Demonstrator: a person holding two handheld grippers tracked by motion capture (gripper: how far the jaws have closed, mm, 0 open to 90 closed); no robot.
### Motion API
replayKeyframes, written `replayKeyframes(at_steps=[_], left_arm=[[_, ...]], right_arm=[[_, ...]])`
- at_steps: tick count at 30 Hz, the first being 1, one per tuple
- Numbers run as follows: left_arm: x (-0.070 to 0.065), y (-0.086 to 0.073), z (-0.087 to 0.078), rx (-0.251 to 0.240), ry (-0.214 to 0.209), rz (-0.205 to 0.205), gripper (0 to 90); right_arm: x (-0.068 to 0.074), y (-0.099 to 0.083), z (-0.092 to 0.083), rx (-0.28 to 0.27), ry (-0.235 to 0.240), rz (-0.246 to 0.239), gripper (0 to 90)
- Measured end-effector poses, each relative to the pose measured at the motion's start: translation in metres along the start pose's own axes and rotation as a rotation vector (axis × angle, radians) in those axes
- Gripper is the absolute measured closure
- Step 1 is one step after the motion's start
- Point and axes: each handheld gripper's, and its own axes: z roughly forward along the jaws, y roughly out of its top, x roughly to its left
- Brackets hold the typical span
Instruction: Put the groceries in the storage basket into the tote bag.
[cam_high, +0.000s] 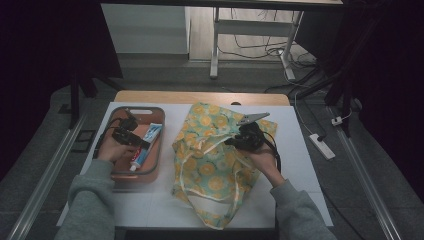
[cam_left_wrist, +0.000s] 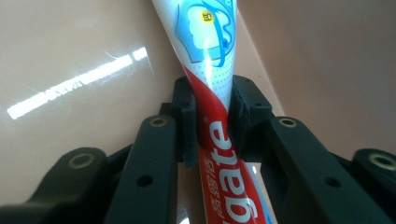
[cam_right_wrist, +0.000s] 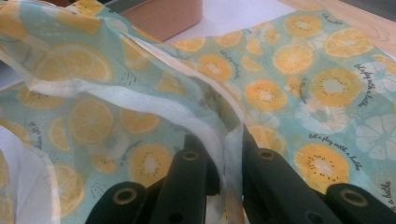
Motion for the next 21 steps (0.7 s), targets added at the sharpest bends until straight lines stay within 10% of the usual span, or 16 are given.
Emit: replayKeyframes(at_steps=[12, 21], left_arm=[[-0.003, -0.003, -0.007, -0.012, 0.072, 0.029, 75.2], [0.007, -0.011, -0.021, -0.067, 0.031, 0.003, 75.7]], right_arm=[[-0.001, -0.001, -0.003, -0.005, -0.006, 0.003, 87.9], [-0.002, -0.002, -0.004, -0.008, -0.011, 0.005, 87.8]])
